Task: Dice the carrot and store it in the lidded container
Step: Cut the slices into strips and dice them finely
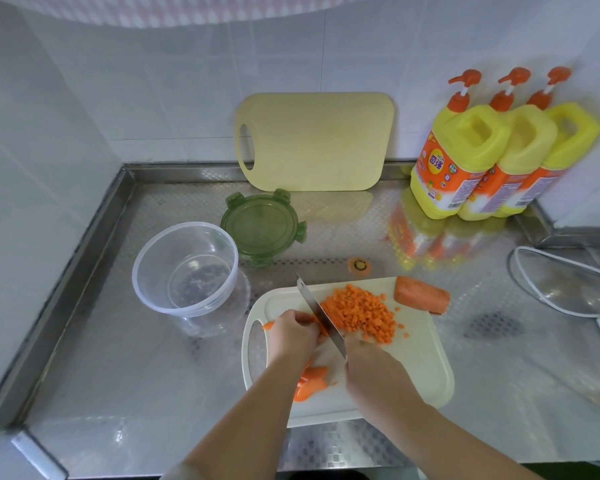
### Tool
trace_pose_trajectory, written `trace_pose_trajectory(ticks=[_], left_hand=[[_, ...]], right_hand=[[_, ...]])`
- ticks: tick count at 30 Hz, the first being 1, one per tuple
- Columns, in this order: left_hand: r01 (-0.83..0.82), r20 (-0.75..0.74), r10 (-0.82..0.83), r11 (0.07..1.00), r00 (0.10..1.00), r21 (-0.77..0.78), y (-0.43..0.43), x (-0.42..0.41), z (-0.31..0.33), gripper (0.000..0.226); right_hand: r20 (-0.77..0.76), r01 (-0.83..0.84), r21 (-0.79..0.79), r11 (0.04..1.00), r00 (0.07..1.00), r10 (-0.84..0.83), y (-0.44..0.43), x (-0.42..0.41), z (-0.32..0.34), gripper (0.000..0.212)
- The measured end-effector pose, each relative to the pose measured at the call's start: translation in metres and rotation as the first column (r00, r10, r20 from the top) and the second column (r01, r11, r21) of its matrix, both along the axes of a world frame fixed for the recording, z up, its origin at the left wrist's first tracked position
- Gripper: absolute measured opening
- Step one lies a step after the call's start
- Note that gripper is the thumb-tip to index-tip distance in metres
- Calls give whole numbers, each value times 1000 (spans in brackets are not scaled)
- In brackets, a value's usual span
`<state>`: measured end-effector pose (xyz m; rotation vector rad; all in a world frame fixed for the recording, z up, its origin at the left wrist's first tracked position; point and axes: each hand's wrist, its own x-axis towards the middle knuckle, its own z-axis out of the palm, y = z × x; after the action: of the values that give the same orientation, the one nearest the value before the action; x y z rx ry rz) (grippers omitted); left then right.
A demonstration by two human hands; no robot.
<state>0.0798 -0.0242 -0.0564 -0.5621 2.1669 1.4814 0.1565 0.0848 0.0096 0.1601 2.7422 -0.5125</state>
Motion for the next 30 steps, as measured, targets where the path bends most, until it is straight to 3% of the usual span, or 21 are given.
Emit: trace_pose_trajectory(ticks=[12, 27, 30], left_hand=[[14, 2, -14, 1000, 1000, -16, 1, -4, -6, 9], [2, 14, -2, 1000, 1000, -9, 1, -5, -5, 11], [40, -7, -40, 997, 999, -61, 1, -4, 0, 13]], right_hand=[[26, -7, 61, 998, 1000, 5, -6, -4, -12, 50], [64, 3, 74, 997, 998, -8, -1, -15, -19, 27], [30, 23, -6, 1000, 999, -23, 6, -16, -20, 21]])
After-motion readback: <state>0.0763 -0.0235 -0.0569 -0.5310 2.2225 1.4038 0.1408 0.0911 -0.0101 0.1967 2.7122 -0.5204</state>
